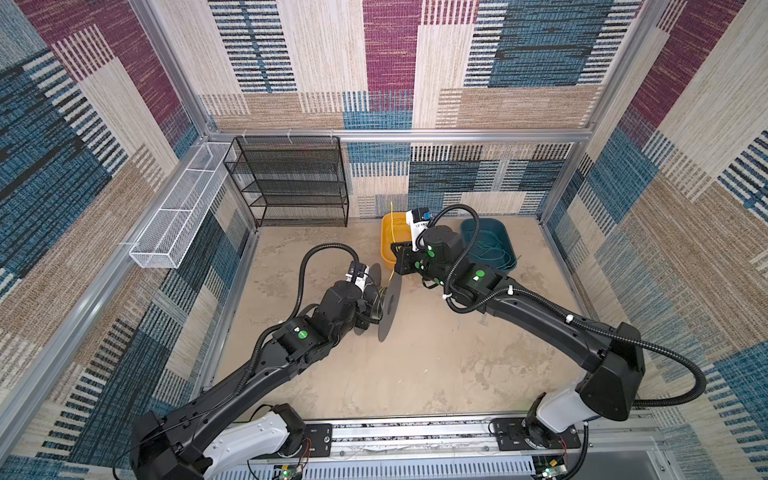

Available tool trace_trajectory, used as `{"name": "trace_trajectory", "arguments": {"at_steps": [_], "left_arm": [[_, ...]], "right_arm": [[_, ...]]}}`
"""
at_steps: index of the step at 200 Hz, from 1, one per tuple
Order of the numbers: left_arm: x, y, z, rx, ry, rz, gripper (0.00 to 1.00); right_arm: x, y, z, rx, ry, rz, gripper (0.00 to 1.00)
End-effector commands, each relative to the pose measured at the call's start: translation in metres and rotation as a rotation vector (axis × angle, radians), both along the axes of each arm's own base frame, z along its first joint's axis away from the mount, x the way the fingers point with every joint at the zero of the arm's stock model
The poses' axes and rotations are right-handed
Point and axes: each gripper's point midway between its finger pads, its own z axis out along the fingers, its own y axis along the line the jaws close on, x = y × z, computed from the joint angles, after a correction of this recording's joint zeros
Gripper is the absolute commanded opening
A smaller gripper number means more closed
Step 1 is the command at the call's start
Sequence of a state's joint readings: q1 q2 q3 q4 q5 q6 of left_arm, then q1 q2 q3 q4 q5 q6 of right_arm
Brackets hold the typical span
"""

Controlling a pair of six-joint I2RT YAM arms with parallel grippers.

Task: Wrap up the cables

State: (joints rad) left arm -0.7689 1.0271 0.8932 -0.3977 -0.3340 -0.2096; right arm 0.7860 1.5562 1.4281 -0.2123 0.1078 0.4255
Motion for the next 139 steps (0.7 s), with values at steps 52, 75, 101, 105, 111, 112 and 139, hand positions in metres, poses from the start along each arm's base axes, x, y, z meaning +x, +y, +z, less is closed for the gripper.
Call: {"name": "trace_trajectory", "arguments": {"at_steps": [52,75,101,105,111,112,139], "left_arm": [[-0.040,0.015,-0.037,0.233,0.121,-0.176,0.00],[-0.042,0.020,-0.041,0.261,0.126,-0.169,0.00],[-0.045,0.024,-0.041,0.283,0.109,-0.168,0.00],[-0.045,0.024,-0.040,0.285,0.105,-0.167,0.00],[-0.045,0.025,-0.040,0.290,0.103,-0.169,0.00],[-0.045,0.024,-0.040,0.291,0.103,-0.172,0.00],[-0.046,0.023,-0.042,0.326,0.094,-0.182,0.00]], "right_arm": [[0.053,-0.012,0.049,0.161,-0.111,-0.068,0.00],[0.064,-0.024,0.048,0.183,-0.092,-0.080,0.00],[0.074,-0.037,0.041,0.225,-0.056,-0.075,0.00],[0.075,-0.039,0.040,0.229,-0.051,-0.074,0.00],[0.077,-0.042,0.040,0.237,-0.045,-0.077,0.00],[0.078,-0.043,0.040,0.238,-0.045,-0.078,0.00],[0.083,-0.054,0.038,0.276,-0.024,-0.076,0.00]]}}
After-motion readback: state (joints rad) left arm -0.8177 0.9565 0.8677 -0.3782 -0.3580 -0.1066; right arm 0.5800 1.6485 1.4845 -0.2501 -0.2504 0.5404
